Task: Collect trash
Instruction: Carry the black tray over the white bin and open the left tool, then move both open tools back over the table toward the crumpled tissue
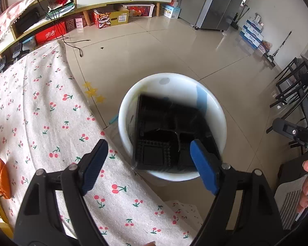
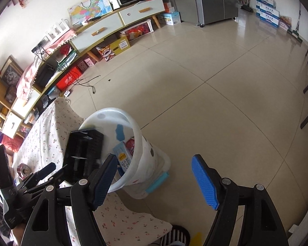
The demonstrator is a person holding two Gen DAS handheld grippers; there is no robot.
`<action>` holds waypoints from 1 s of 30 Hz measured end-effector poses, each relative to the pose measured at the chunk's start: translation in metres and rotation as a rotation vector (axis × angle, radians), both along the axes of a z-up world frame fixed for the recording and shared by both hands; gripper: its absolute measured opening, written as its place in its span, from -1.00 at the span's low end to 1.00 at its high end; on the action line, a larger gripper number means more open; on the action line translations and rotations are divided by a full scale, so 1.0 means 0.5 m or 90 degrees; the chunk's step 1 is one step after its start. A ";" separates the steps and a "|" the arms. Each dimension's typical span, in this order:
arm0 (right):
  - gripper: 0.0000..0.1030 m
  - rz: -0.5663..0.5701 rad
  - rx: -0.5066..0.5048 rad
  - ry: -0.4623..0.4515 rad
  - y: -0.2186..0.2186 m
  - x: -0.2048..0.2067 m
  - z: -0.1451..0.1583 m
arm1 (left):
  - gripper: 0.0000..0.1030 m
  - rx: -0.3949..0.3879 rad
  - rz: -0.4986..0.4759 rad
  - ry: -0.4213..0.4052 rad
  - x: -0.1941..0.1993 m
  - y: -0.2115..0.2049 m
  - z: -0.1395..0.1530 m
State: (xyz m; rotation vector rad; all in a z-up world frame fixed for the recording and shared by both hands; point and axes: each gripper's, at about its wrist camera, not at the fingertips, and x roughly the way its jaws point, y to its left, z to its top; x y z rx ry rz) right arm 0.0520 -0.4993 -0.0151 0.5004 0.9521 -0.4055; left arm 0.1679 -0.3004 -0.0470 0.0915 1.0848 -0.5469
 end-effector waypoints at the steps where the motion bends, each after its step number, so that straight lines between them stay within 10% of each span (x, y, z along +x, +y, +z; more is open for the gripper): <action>1: 0.49 0.000 -0.001 -0.001 0.000 -0.001 0.001 | 0.60 0.002 0.001 0.002 0.000 0.000 0.000; 30: 0.51 0.085 -0.016 0.017 0.137 0.058 0.007 | 0.76 0.022 0.116 -0.019 -0.048 0.271 0.073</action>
